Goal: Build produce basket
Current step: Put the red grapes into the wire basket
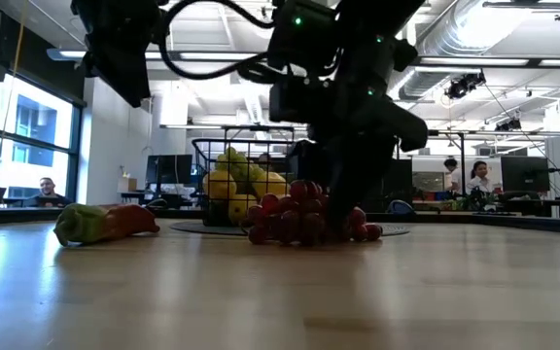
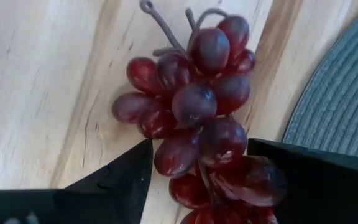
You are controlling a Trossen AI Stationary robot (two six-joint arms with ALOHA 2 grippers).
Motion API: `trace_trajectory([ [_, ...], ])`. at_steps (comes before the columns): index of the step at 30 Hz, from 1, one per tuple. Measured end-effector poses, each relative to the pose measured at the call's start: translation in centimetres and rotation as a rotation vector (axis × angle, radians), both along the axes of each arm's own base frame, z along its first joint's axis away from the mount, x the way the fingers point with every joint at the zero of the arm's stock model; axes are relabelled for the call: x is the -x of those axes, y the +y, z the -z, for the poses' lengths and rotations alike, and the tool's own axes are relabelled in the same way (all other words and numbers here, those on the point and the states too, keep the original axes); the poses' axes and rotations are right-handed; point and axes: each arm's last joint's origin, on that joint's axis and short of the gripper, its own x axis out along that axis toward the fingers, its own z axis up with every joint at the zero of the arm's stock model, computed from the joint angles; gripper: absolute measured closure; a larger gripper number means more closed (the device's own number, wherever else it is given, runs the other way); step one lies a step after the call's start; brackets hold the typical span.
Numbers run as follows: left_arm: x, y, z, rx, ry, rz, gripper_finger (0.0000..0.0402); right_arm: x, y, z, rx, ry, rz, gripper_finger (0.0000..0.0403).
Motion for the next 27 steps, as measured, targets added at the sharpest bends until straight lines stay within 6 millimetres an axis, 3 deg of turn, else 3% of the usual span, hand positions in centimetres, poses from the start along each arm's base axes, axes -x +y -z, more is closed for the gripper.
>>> trace_trajectory([
  [5,0.0,0.0,0.0,0.001,0.001,0.000,0.0213,0.0,0.0,0.4,-0.020,0.029,0.061,0.0219],
  [14,0.0,0.0,0.0,0.001,0.003,0.000,0.0213,0.1,0.1,0.3,-0.124,0.069,0.223,0.0383],
  [27,0.0,0.0,0.0,-0.016,0.017,0.039,0.0213,0.2,0.2,-2.0,-0.237,0.041,0.426,0.0397],
])
